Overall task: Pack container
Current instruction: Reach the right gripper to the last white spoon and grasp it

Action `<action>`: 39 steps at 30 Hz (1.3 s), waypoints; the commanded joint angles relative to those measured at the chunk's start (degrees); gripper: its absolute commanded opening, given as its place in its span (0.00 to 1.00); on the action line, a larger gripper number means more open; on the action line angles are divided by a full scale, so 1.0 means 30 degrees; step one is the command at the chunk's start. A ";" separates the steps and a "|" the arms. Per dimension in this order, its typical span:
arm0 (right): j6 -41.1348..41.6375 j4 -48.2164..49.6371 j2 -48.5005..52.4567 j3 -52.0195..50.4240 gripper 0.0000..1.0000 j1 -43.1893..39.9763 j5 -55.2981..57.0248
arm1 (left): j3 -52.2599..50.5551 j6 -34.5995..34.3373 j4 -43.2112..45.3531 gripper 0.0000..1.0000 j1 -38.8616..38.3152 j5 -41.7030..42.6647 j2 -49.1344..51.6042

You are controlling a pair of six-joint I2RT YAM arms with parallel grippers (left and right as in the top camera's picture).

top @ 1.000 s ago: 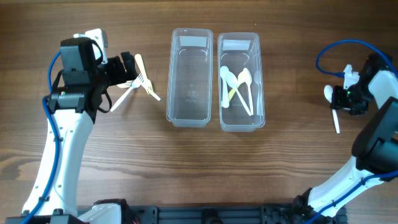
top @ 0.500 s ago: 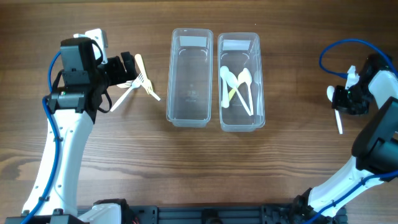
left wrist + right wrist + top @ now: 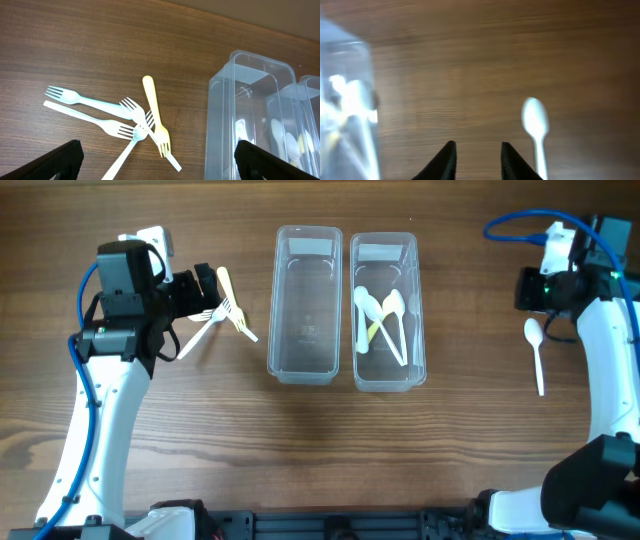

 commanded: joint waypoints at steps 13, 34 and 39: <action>-0.0284 0.1399 0.6681 -0.1275 0.46 -0.4080 0.1202 | 0.0313 -0.0109 -0.0109 1.00 0.0087 0.0233 0.0044; -0.0765 0.1217 0.8422 -0.2528 0.34 -0.3949 0.1282 | 0.0313 -0.0109 -0.0517 1.00 0.0087 0.0233 0.0044; -0.1698 0.1625 0.8422 -0.2732 0.23 -0.3949 0.1290 | 0.0313 -0.0109 -0.0510 1.00 0.0087 0.0226 0.0044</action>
